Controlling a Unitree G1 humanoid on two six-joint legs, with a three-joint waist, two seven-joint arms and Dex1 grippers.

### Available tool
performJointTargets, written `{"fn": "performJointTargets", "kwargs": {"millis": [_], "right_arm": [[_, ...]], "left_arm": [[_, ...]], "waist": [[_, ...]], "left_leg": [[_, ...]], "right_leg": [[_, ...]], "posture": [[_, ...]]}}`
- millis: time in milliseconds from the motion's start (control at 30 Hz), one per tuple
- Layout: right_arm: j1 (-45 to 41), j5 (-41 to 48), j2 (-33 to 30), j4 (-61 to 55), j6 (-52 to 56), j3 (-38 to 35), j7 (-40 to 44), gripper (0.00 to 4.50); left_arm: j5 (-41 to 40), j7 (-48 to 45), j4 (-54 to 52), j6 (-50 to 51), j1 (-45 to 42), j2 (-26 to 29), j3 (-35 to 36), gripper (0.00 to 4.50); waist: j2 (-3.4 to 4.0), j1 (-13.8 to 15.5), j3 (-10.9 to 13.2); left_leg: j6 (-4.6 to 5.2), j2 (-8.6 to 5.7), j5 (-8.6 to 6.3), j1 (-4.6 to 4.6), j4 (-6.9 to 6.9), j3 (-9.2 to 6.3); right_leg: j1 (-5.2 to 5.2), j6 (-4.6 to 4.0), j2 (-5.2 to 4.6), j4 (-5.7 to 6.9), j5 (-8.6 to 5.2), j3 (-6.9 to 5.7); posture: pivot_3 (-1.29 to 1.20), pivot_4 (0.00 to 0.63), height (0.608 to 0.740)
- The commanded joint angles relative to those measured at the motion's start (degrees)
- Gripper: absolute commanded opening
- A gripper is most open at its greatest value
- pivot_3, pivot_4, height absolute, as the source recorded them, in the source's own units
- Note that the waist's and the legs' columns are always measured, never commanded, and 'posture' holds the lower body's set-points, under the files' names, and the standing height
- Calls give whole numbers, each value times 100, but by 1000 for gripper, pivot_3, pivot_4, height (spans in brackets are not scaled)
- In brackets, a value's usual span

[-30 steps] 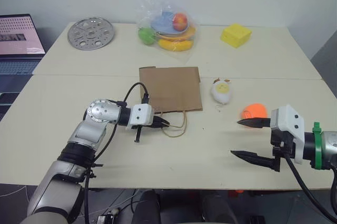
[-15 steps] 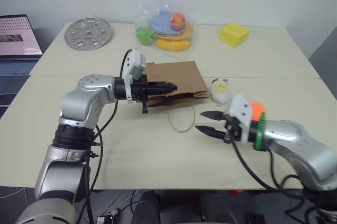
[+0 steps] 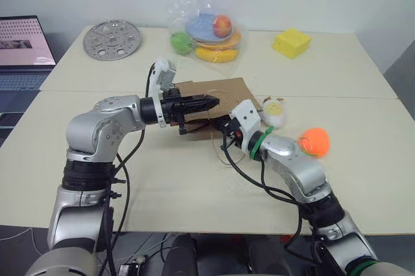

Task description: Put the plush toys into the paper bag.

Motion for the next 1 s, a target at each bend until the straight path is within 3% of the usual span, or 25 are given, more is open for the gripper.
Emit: {"fn": "performJointTargets", "kwargs": {"millis": [33, 300, 600, 800, 1000], "right_arm": [[-209, -391, 279, 517, -518, -83, -421, 39], [-332, -793, 943, 1769, -1052, -357, -1151, 39], [-398, -799, 1140, 2055, -1036, -516, -1095, 39], [-467, -779, 1260, 2143, -994, -634, -1124, 39], [-617, -707, 1339, 2082, -969, -763, -1092, 39]], "left_arm": [[-333, 282, -128, 196, -170, -11, 444, 0], [-761, 1227, 22, 373, -712, -110, 1274, 0], [-1222, 2031, 12, 9, -1655, -453, 1882, 0], [-1214, 1833, -295, -247, -1363, -427, 1719, 0], [-647, 1403, -565, -739, -625, -220, 1199, 0]], "waist": [[0, -11, 0], [-1, -26, 1], [-2, -29, 1], [-1, -95, 1], [-2, -127, 1]], "left_leg": [[0, 0, 0, 1, 0, 0], [-1, 0, 1, -4, -2, 0], [-2, -1, 1, -5, -3, -1], [-2, -2, 1, -4, -4, 1], [-3, -2, 1, -4, -7, 1]], "right_leg": [[-2, 0, 0, 5, 0, 0], [-17, -4, 1, 21, -2, 1], [-17, -4, -1, 21, -2, 0], [-17, -4, -1, 21, -2, 1], [-19, -4, -1, 21, -2, 2]], "posture": [[0, 150, 740], [0, 150, 740], [0, 150, 740], [0, 150, 740], [0, 150, 740]]}}
